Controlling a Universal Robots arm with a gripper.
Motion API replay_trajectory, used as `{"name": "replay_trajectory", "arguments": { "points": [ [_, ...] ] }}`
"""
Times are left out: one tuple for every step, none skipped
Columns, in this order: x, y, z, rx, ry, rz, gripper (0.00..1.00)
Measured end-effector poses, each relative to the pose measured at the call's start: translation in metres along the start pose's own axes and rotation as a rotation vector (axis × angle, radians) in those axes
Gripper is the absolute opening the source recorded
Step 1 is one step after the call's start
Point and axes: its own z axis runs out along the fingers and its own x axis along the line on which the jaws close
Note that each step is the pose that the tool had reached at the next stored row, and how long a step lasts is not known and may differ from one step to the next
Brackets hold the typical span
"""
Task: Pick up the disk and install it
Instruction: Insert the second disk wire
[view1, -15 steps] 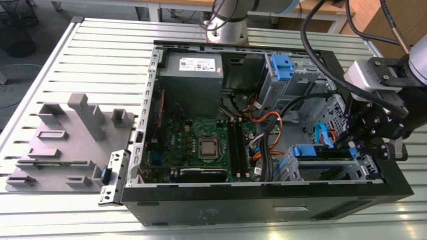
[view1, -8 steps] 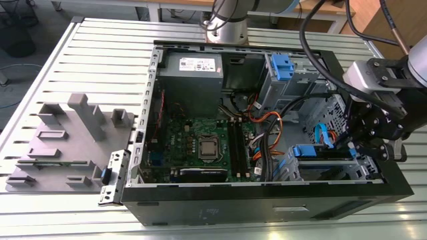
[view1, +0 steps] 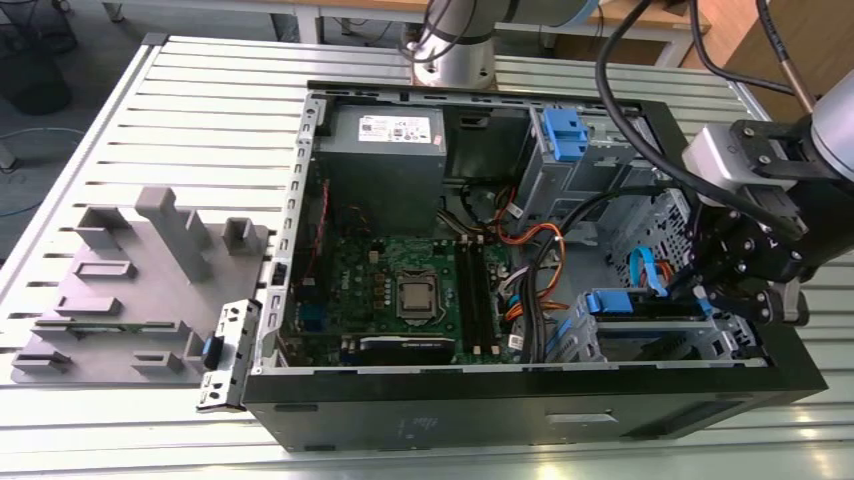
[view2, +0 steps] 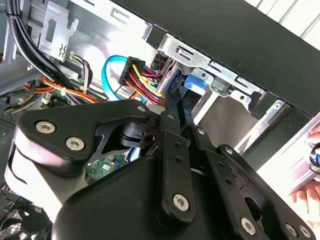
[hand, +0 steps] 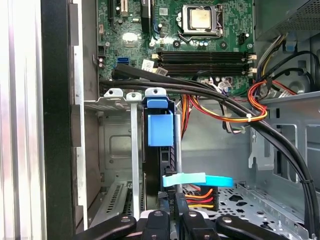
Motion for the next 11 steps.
{"name": "replay_trajectory", "arguments": {
  "points": [
    [0.0000, 0.0000, 0.0004, 0.0001, -0.0002, 0.001, 0.17],
    [0.0001, 0.0000, 0.0010, 0.0001, -0.0004, 0.001, 0.17],
    [0.0002, 0.0000, 0.0017, 0.0002, -0.0002, 0.002, 0.17],
    [0.0002, 0.0000, 0.0024, 0.0002, -0.0002, 0.003, 0.17],
    [0.0002, 0.0000, 0.0027, 0.0003, -0.0001, 0.003, 0.17],
    [0.0003, 0.0000, 0.0028, 0.0003, -0.0001, 0.003, 0.17],
    [0.0003, 0.0000, 0.0028, 0.0003, 0.0000, 0.003, 0.17],
    [0.0003, 0.0000, 0.0028, 0.0003, 0.0000, 0.003, 0.17],
    [0.0003, 0.0000, 0.0029, 0.0003, -0.0001, 0.003, 0.17],
    [0.0003, 0.0000, 0.0031, 0.0003, -0.0003, 0.003, 0.17],
    [0.0003, 0.0000, 0.0038, 0.0003, -0.0007, 0.003, 0.17]
  ]
}}
